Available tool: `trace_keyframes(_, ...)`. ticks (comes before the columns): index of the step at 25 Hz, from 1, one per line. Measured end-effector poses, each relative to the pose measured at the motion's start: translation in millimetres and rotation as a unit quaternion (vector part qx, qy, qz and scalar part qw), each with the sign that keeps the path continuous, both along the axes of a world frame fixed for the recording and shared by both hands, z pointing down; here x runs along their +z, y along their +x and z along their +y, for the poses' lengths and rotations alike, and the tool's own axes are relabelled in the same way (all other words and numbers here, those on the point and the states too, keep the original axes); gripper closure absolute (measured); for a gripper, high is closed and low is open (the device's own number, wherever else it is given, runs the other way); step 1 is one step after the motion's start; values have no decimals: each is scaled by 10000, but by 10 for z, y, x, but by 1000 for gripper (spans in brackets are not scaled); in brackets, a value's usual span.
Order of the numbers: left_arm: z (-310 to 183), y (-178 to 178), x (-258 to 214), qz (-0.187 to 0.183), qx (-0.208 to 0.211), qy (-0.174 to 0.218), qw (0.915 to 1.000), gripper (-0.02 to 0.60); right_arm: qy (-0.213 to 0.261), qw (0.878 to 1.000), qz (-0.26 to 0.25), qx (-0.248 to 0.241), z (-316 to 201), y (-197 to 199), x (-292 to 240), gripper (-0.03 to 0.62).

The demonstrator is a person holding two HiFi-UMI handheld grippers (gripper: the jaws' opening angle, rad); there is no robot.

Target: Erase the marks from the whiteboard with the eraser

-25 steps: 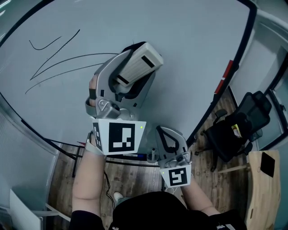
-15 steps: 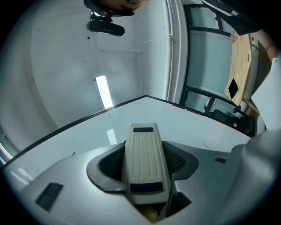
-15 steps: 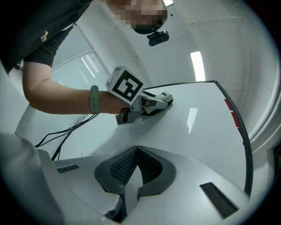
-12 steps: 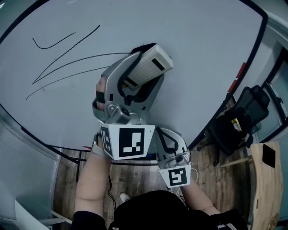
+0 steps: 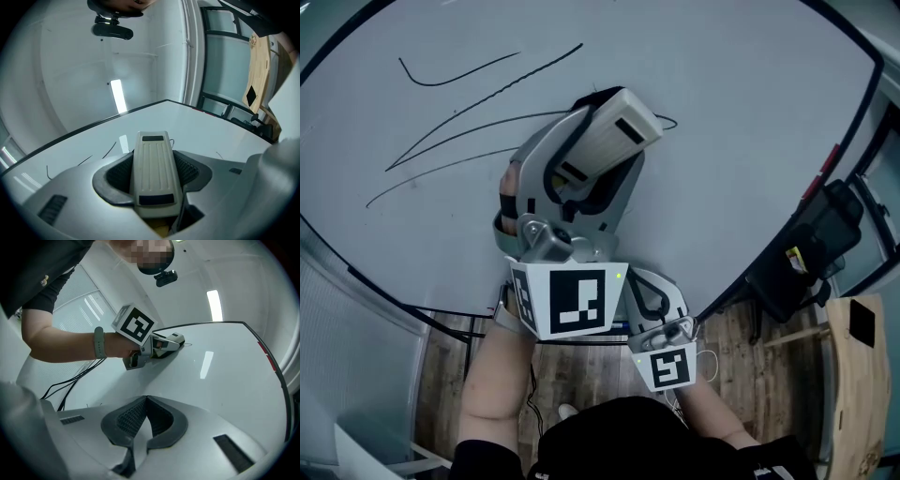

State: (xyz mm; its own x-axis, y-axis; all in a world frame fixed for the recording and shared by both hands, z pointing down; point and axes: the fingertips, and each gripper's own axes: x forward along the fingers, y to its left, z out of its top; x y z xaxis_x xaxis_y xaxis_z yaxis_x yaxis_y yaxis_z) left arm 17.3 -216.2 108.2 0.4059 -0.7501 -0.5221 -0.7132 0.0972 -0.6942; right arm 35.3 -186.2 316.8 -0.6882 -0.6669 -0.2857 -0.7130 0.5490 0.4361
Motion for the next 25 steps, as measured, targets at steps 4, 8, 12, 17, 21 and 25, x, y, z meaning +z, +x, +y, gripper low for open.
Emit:
trace_keyframes(4, 28, -159, 0, 86, -17, 45, 10000, 313, 5, 10000, -29, -62, 16, -96, -13, 566)
trace_keyframes(8, 95, -859, 17, 300, -17, 73, 9995, 313, 4, 9999, 61, -138, 86, -690, 5, 566)
trace_keyframes(12, 137, -1368, 45, 304, -160, 31, 9994, 313, -18, 9995, 191, -247, 111, -1083, 84, 566)
trace_keyframes(17, 211, -1988, 141, 405, -218, 27, 9989, 313, -71, 9991, 166, -396, 181, -1586, 157, 566)
trace_keyframes(21, 281, -2388, 230, 480, -248, 29, 9985, 313, -95, 9985, 230, -477, 239, -1861, 213, 566)
trace_keyframes(25, 326, -2884, 353, 729, -280, -83, 9969, 312, -109, 9980, 223, -587, 288, -2138, 239, 566)
